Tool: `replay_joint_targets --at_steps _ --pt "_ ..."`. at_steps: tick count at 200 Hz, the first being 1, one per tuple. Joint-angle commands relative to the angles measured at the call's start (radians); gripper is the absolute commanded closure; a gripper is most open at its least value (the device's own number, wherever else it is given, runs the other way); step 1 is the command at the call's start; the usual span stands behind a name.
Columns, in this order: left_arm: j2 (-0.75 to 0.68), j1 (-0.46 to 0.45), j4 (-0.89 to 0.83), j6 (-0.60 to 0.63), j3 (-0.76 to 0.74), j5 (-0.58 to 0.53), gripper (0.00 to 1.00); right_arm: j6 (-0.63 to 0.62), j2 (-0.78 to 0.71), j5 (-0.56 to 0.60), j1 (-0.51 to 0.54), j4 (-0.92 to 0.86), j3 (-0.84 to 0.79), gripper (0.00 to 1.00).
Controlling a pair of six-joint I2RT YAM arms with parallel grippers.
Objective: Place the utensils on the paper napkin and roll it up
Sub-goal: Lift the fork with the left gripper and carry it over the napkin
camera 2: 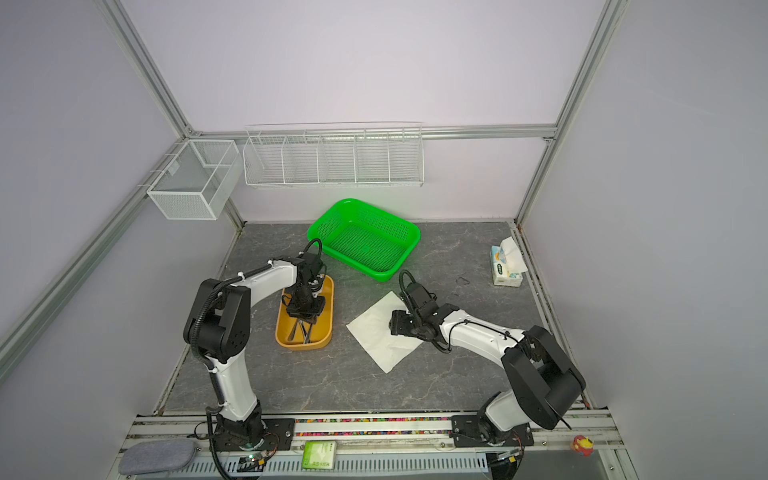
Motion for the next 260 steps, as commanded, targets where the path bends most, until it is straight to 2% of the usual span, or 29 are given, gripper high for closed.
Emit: replay_joint_targets --at_steps 1,60,158,181,211,260 --pt "-0.018 -0.009 0.017 -0.001 -0.007 -0.019 0.97 0.025 -0.038 0.013 -0.005 -0.024 0.015 0.34" --pt "-0.071 -0.008 -0.127 0.000 0.092 -0.025 0.97 0.020 -0.097 0.047 -0.006 -0.066 0.028 0.34" --pt "-0.141 -0.035 -0.342 0.002 0.289 0.070 0.95 0.018 -0.197 0.110 -0.022 -0.134 0.014 0.33" --pt "-0.147 -0.083 -0.358 -0.028 0.339 0.090 0.95 0.023 -0.233 0.130 -0.037 -0.142 -0.004 0.33" --pt "-0.126 -0.195 -0.345 -0.080 0.386 0.126 0.95 0.030 -0.285 0.142 -0.070 -0.160 -0.039 0.33" --pt "0.016 -0.387 -0.256 -0.194 0.477 0.154 0.95 0.034 -0.378 0.154 -0.133 -0.196 -0.105 0.33"
